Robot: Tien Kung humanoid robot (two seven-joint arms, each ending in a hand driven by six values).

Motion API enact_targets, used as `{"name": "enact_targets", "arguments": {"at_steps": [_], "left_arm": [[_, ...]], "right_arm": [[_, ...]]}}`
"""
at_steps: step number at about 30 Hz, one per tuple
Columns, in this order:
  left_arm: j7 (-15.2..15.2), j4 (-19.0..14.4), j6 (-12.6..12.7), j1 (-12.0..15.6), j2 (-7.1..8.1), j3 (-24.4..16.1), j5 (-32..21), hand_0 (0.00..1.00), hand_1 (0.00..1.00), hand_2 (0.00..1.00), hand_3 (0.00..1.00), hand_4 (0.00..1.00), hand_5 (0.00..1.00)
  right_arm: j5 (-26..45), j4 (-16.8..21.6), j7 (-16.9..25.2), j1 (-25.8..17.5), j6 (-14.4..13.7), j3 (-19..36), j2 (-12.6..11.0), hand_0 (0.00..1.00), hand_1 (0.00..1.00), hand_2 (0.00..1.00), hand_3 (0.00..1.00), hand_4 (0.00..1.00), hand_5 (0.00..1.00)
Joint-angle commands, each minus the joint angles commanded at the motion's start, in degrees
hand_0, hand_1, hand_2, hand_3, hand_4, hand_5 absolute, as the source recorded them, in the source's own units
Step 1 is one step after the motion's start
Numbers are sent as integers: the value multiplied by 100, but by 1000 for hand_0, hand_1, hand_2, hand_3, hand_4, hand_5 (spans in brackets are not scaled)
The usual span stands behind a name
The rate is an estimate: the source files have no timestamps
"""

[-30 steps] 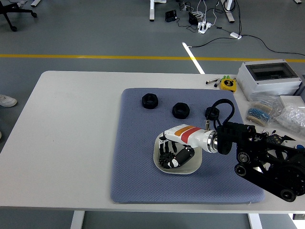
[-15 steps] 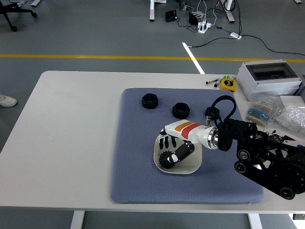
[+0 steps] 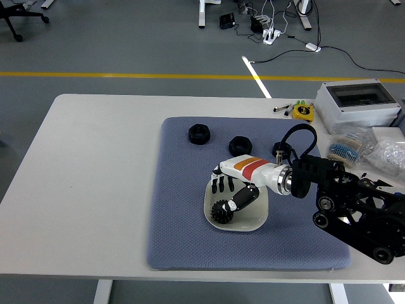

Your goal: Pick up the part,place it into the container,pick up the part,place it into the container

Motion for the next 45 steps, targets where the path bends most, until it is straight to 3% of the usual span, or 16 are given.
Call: {"name": "enact_targets", "arguments": {"at_steps": [6,9,11,15,16,21,22,24,27,28,33,34,39,40,45], "left_arm": [[3,3,-2,-2,-4,-11,22,704,647,675,580,671,627],[0,4,-1,-3,-5,-7,16,704,647,675,580,671,627],[-2,5,1,-3,-5,-5,5,705,649,674,580,670,627],[-2,8,0,-5,-8,-8,11,705,649,674,580,670,627],[-2,9,0,-5,-9,-7,8,704,649,674,580,670,627],[-7,10,0,-18,-19,4,9,704,649,674,580,670,627],[-10,11,3,-21,-23,8,3,704,651,672,580,669,627],[-13,12,7,-25,-33,13,-2,704,651,672,580,669,627],[-19,9,9,-39,-41,29,-11,704,651,672,580,669,627],[-20,9,9,-45,-45,30,-11,704,651,674,580,669,629],[-21,11,13,-61,-73,26,-2,704,651,674,580,669,629],[-21,12,12,-65,-80,23,-1,703,650,673,579,668,629],[-26,11,10,-80,-101,28,0,703,650,673,579,668,629],[-25,11,9,-81,-106,24,4,703,650,673,579,668,629],[-30,12,11,-80,-123,28,5,703,650,673,579,668,629]], "right_arm": [[-151,451,-54,-92,8,438,-143,117,383,496,516,858,280],[-107,644,-30,-210,-152,783,-233,117,383,496,516,858,280],[99,720,8,-304,-438,987,-293,146,396,496,515,845,296],[972,930,202,-582,-1315,1315,-457,146,396,496,515,845,296],[1195,997,295,-663,-1514,1373,-500,327,523,624,548,923,419],[2399,1324,985,-1126,-2301,1647,-741,327,523,624,548,923,419],[2660,1357,1125,-1198,-2469,1700,-785,670,725,813,876,998,629],[3144,1321,1311,-1341,-2793,1897,-863,670,725,813,876,998,629],[3852,1224,1415,-1521,-2983,2201,-973,670,725,813,876,998,629],[4075,1206,1437,-1581,-3027,2294,-1010,855,833,877,925,998,788],[5304,1128,1538,-1981,-3029,2729,-1110,855,833,877,925,998,788],[5528,1110,1574,-2082,-3022,2818,-1108,873,843,879,930,998,846],[6757,1034,1676,-2505,-2925,3152,-1040,873,843,879,930,998,846],[6936,1024,1686,-2587,-2886,3218,-1016,920,895,894,930,998,902],[6566,1057,1649,-2892,-2694,3499,-890,920,895,894,930,998,902]]}}
